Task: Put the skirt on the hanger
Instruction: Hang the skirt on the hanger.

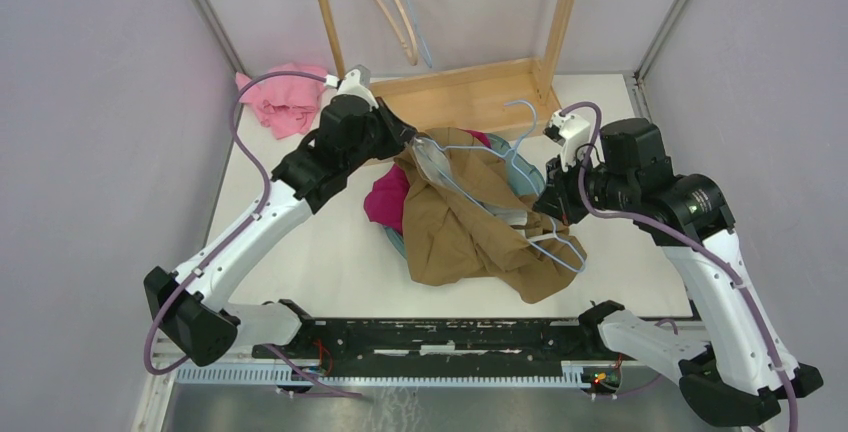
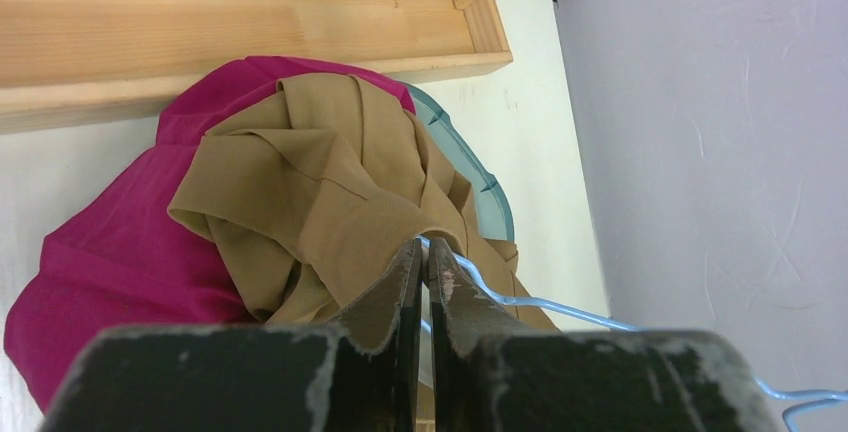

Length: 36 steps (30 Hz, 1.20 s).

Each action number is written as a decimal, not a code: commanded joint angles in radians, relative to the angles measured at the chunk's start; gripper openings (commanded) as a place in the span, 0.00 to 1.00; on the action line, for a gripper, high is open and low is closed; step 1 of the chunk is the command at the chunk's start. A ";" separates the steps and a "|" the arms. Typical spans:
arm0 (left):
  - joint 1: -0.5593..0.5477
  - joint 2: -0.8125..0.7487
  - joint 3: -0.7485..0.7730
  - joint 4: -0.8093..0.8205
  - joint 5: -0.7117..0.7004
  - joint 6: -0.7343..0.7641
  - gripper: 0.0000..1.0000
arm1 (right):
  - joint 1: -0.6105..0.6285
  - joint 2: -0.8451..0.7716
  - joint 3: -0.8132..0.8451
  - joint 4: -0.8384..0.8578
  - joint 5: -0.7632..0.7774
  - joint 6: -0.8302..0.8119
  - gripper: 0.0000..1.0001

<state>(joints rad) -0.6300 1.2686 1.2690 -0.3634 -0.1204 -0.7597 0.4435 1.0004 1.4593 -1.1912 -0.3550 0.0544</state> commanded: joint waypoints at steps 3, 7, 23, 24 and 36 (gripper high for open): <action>0.013 -0.020 0.027 0.021 0.030 0.017 0.13 | 0.004 -0.027 0.024 0.024 -0.019 -0.006 0.01; 0.017 -0.018 0.020 0.023 0.032 0.020 0.13 | 0.003 -0.039 0.020 0.038 -0.021 -0.005 0.01; 0.071 -0.007 0.020 0.030 0.050 0.030 0.13 | 0.003 -0.063 0.004 0.041 -0.099 -0.010 0.01; 0.072 -0.005 0.022 0.032 0.052 0.031 0.13 | 0.004 -0.064 0.005 0.041 -0.104 -0.012 0.01; 0.076 0.000 0.027 0.043 0.078 0.026 0.12 | 0.003 -0.064 -0.003 0.032 -0.089 -0.010 0.01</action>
<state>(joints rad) -0.5575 1.2697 1.2690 -0.3645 -0.0669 -0.7589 0.4435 0.9482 1.4574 -1.1873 -0.4446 0.0536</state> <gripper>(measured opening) 0.120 0.032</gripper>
